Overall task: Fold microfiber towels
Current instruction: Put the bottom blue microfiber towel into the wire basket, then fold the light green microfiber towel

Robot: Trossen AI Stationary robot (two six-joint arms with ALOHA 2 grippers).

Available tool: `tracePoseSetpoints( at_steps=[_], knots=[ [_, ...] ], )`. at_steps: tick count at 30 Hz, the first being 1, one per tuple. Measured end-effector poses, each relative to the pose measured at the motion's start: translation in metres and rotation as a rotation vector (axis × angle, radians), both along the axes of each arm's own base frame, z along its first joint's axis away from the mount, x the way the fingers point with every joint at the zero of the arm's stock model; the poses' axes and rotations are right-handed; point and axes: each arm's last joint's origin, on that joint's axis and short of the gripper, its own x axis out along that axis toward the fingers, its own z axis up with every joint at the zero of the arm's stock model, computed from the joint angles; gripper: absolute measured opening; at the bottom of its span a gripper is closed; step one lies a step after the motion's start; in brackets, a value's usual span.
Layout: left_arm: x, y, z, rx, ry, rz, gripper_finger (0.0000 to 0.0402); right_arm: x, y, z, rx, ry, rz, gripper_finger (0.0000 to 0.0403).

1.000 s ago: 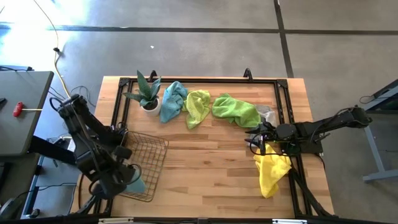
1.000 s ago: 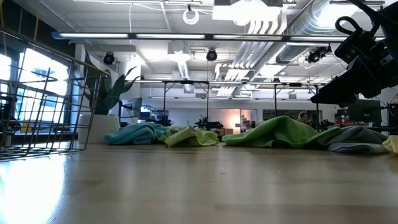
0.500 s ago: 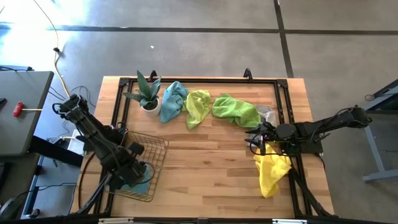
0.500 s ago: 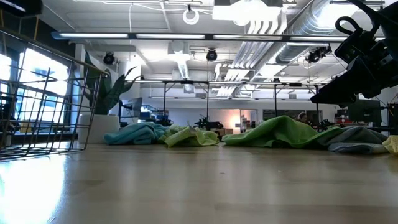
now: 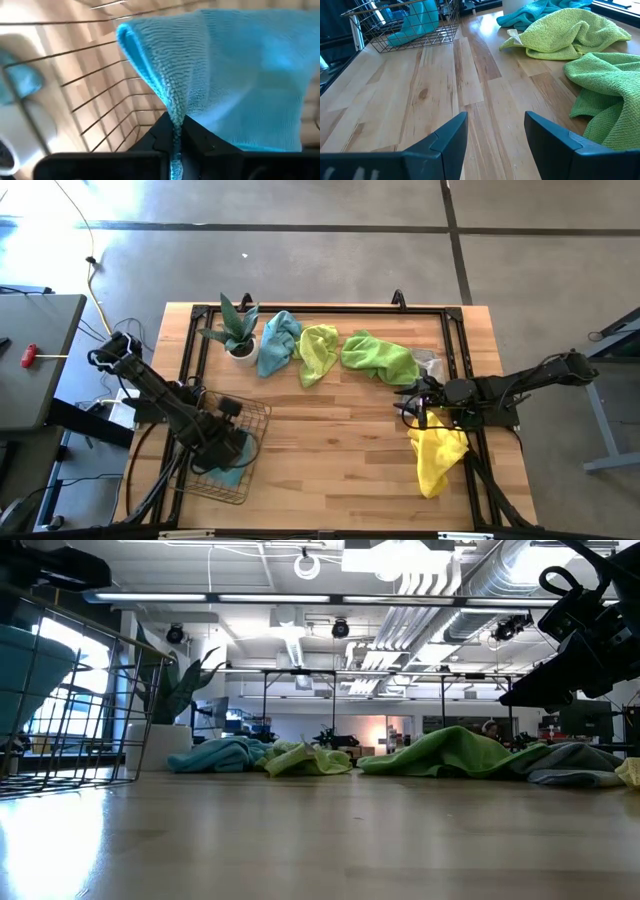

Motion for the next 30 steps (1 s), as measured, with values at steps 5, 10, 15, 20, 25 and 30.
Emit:
tracePoseSetpoints(
  at_steps=[5,10,15,20,25,30],
  knots=[
    [0.002,0.004,0.0,0.047,-0.053,0.115,0.0057,0.0,0.0,0.0,0.0,0.0,0.0,0.0188],
    [0.002,0.004,0.0,0.044,-0.065,0.165,0.0114,0.0,0.0,0.0,0.0,0.0,0.0,0.0188],
    [0.003,0.004,0.016,0.091,-0.114,0.155,0.0156,0.0,0.0,0.0,0.0,0.0,0.0,0.0188],
    [0.01,0.001,0.052,0.201,-0.303,0.117,0.0167,0.0,0.0,0.0,0.0,0.0,0.0,0.0188],
    [0.029,0.009,0.074,0.302,-0.552,0.183,0.0161,0.0,0.0,0.0,0.0,0.0,0.0,0.0188],
    [0.061,0.036,0.077,0.258,-0.691,0.365,0.0155,0.0,0.0,0.0,0.0,0.0,0.0,0.0188]
  ],
)
